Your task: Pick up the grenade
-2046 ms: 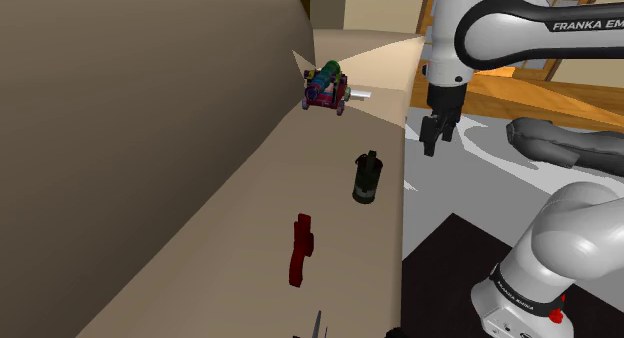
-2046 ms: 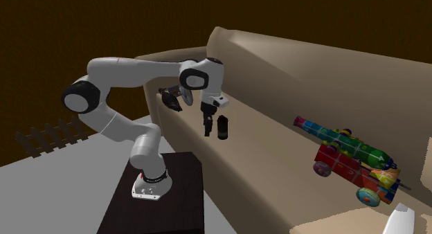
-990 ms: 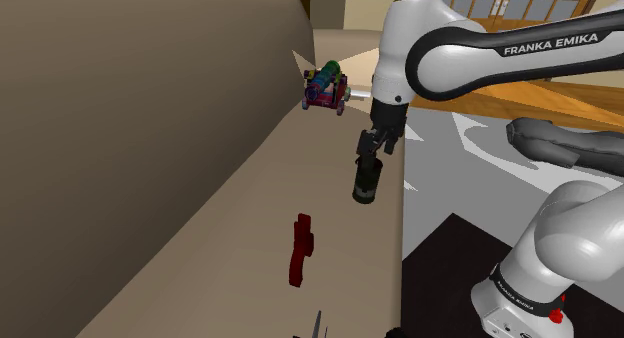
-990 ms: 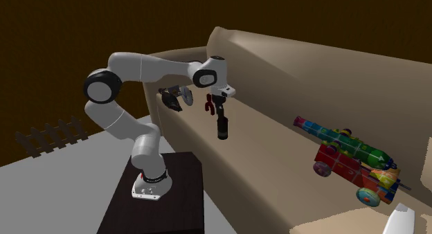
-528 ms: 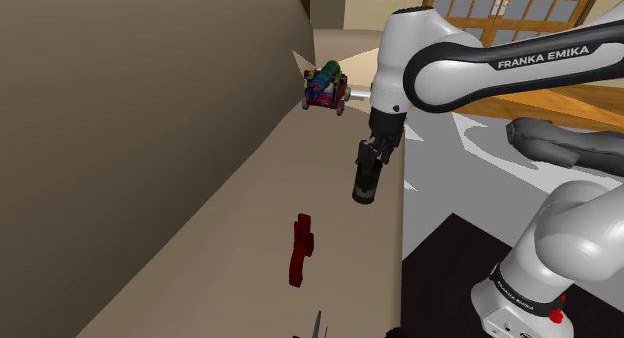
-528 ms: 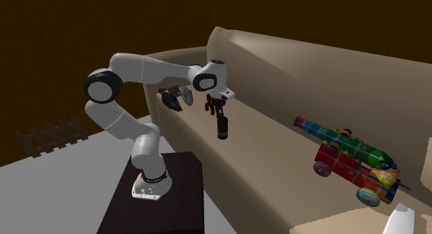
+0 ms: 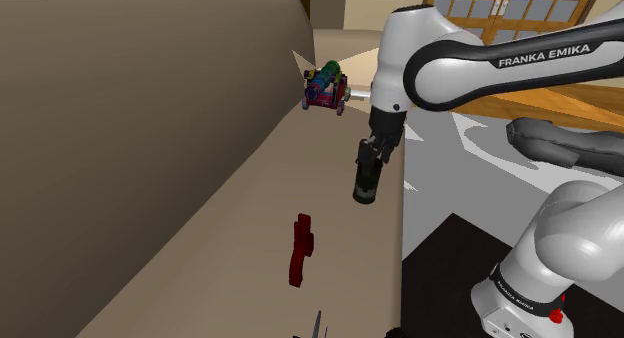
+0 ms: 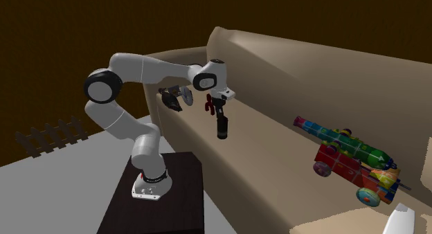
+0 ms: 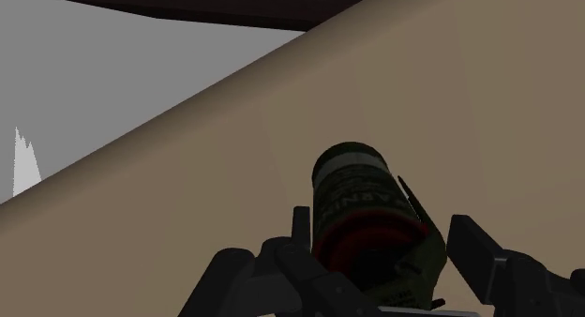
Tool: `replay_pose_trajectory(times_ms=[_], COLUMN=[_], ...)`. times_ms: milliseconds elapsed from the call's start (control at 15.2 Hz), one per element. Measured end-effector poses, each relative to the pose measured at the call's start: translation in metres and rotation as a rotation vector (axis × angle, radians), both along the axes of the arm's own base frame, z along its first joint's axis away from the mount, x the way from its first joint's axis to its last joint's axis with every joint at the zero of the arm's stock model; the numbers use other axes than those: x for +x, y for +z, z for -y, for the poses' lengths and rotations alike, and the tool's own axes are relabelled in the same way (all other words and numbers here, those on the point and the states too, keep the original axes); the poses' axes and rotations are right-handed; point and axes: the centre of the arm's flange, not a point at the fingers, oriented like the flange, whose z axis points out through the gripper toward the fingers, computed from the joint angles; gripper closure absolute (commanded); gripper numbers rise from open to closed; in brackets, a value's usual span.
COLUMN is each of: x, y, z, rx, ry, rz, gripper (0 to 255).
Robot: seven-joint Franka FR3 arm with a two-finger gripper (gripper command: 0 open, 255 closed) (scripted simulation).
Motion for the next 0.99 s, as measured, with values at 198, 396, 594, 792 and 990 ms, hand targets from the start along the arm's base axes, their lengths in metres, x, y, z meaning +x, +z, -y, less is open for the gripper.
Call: replay_pose_trajectory(times_ms=[198, 396, 594, 792, 990], x=[0.001, 0.000, 0.000, 0.001, 0.001], y=[0.012, 0.028, 0.044, 0.060, 0.074], z=[0.000, 0.000, -0.001, -0.001, 0.000], rx=[0.000, 0.000, 0.000, 0.000, 0.000], ry=[0.000, 0.000, 0.000, 0.000, 0.000], rz=[-0.001, -0.001, -0.001, -0.001, -0.001], gripper=[255, 255, 255, 255, 255])
